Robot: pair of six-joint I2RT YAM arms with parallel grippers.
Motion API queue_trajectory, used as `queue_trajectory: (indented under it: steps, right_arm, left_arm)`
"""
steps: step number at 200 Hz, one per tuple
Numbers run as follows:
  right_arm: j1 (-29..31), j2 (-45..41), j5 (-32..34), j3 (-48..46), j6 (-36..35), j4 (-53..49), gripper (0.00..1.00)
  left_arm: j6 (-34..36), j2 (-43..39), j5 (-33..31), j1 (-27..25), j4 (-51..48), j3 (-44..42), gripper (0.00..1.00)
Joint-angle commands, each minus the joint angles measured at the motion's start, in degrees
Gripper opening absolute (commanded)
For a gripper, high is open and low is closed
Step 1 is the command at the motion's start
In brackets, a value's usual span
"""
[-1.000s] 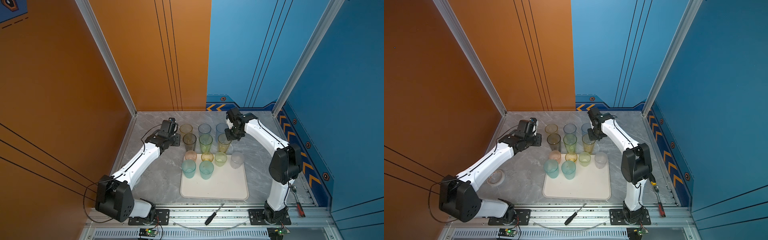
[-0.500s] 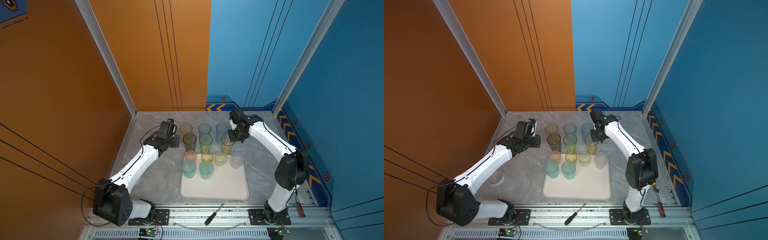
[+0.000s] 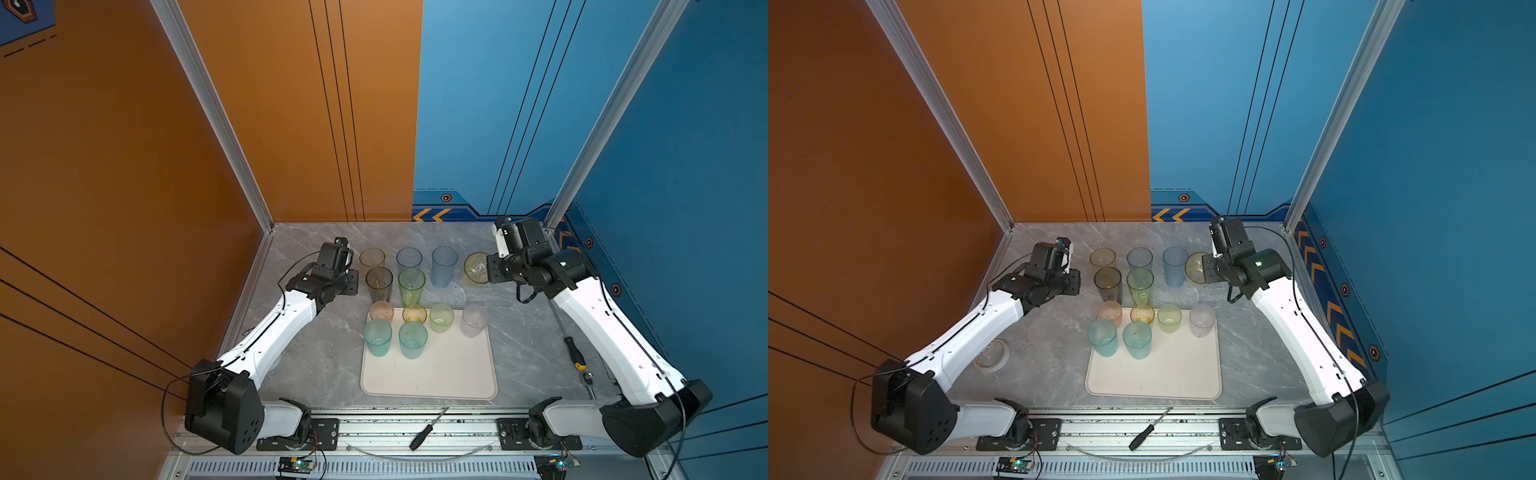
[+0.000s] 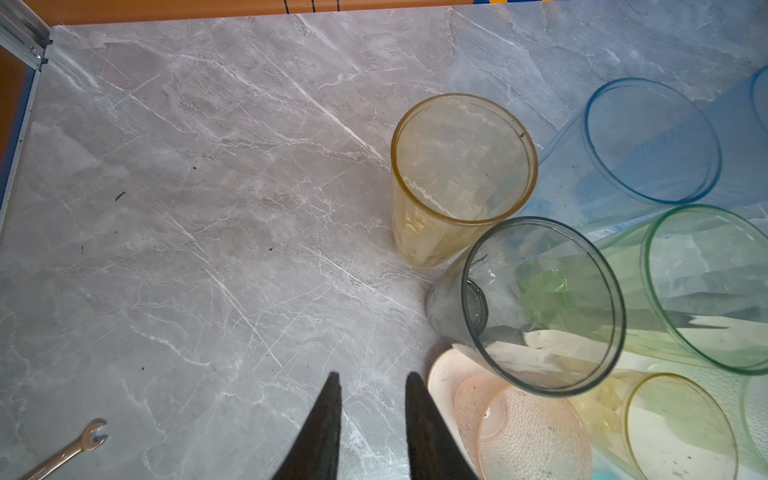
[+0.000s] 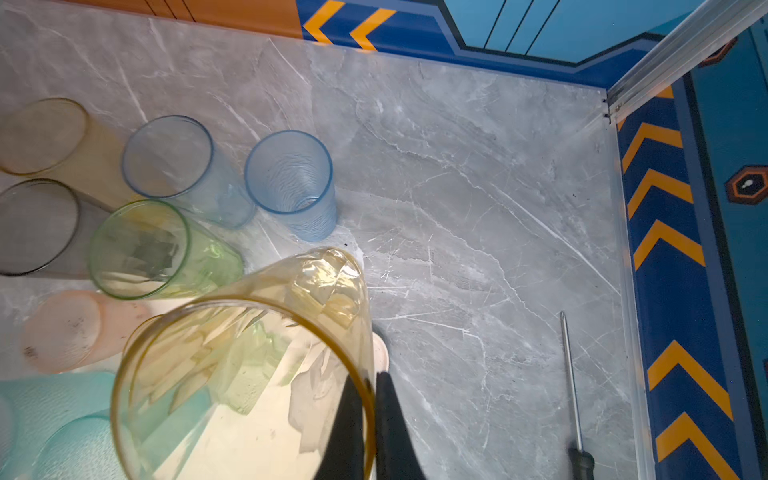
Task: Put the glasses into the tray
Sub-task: 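Carry yellow cup with right gripper onto tray near the teal cups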
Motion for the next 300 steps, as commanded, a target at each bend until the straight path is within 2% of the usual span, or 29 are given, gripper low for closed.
queue_trajectory:
  steps: [1, 25, 58, 116, 200, 300]
  right_arm:
    - [3.8, -3.1, -1.5, -0.5, 0.9, -5.8, 0.00]
    - [9.2, -5.1, -0.2, -0.4, 1.4, -11.2, 0.00]
    - [15.0, -5.3, -1.7, -2.3, 3.2, -14.8, 0.00]
    - [20.4, -1.8, -2.8, -9.9, 6.9, -10.4, 0.00]
    - [20.9, 4.3, -5.2, -14.3, 7.9, -3.6, 0.00]
    - [18.2, 5.0, -6.6, -17.6, 8.7, -1.0, 0.00]
  left_arm:
    - [0.4, 0.2, 0.4, -0.1, -0.1, 0.6, 0.29]
    - [0.5, 0.9, 0.8, -0.2, -0.1, 1.7, 0.29]
    - [0.2, 1.8, 1.0, -0.3, -0.1, 2.6, 0.29]
    - [0.2, 2.9, 0.8, -1.2, -0.1, 4.2, 0.29]
    - [0.2, 3.5, 0.7, -1.6, -0.1, 3.9, 0.29]
    - [0.4, 3.5, 0.7, -1.6, -0.1, 3.4, 0.29]
